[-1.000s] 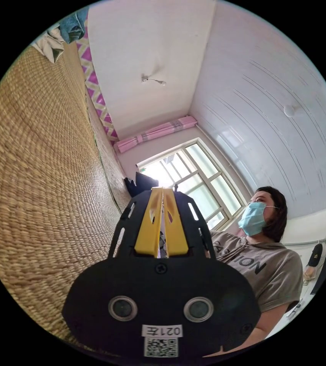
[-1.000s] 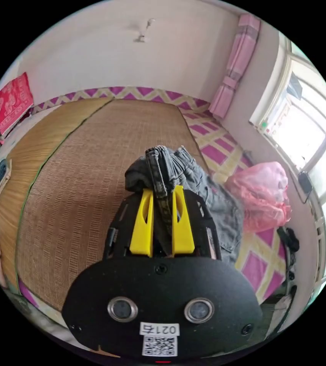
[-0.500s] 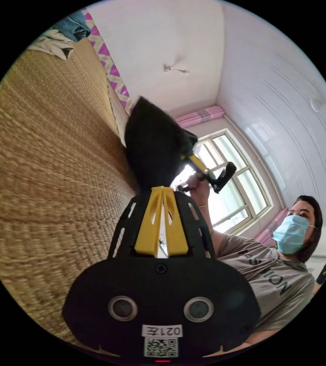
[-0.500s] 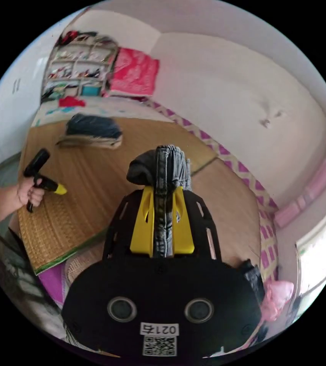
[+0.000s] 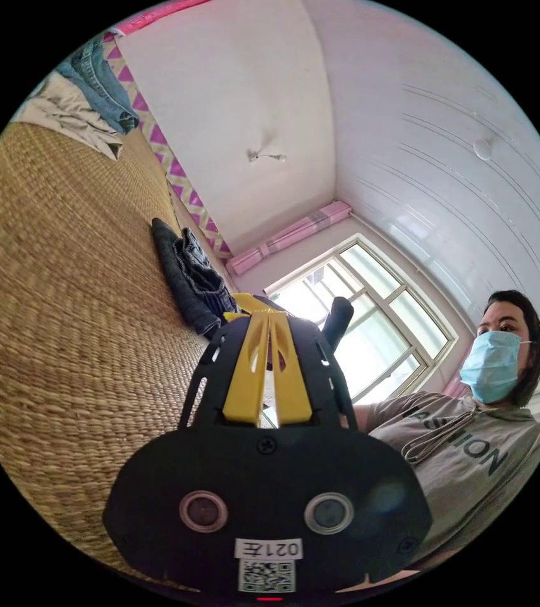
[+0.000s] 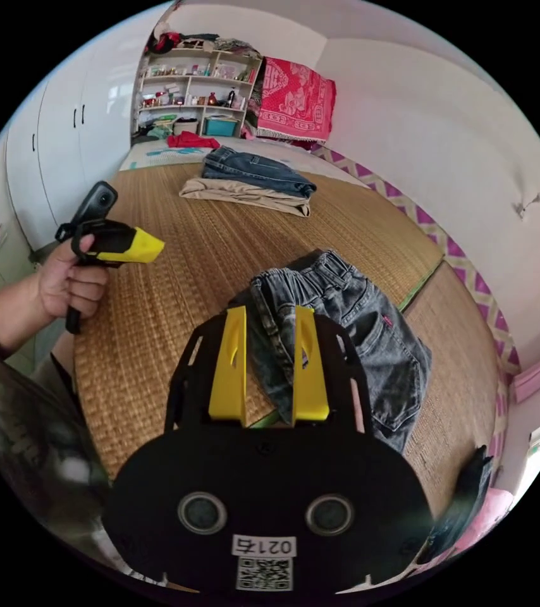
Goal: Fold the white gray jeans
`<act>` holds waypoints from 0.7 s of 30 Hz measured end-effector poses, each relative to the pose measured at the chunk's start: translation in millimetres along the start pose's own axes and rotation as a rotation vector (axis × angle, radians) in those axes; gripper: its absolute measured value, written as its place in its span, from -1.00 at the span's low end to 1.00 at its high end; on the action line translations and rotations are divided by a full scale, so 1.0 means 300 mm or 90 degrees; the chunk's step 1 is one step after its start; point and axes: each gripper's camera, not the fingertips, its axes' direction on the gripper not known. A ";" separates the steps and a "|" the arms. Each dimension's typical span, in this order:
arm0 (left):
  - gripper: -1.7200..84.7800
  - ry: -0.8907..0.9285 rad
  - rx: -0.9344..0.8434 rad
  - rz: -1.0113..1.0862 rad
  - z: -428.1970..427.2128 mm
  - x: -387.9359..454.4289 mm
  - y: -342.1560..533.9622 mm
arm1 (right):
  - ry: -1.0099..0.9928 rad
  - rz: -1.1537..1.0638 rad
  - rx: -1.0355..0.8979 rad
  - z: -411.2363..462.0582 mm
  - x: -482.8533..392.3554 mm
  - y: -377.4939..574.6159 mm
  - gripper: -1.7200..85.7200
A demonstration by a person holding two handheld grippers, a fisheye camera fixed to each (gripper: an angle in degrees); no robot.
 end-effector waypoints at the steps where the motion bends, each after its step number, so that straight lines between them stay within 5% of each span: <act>1: -0.98 0.009 0.002 -0.006 0.004 -0.009 -0.009 | 0.020 -0.013 -0.005 0.062 -0.099 0.040 -0.70; 6: -0.98 0.035 -0.019 -0.035 0.042 -0.040 -0.065 | 0.108 -0.007 -0.014 0.320 -0.453 0.269 -0.75; 12: -0.98 0.034 -0.031 -0.044 0.098 -0.026 -0.112 | -0.099 0.298 0.128 0.240 -0.417 0.879 -0.83; 17: -0.98 0.014 -0.033 -0.015 0.177 0.033 -0.142 | -0.131 0.557 0.291 -0.083 -0.317 1.906 -0.83; 21: -0.98 -0.045 -0.087 0.016 0.301 0.106 -0.181 | -0.032 0.707 0.287 -0.176 -0.409 2.651 -0.83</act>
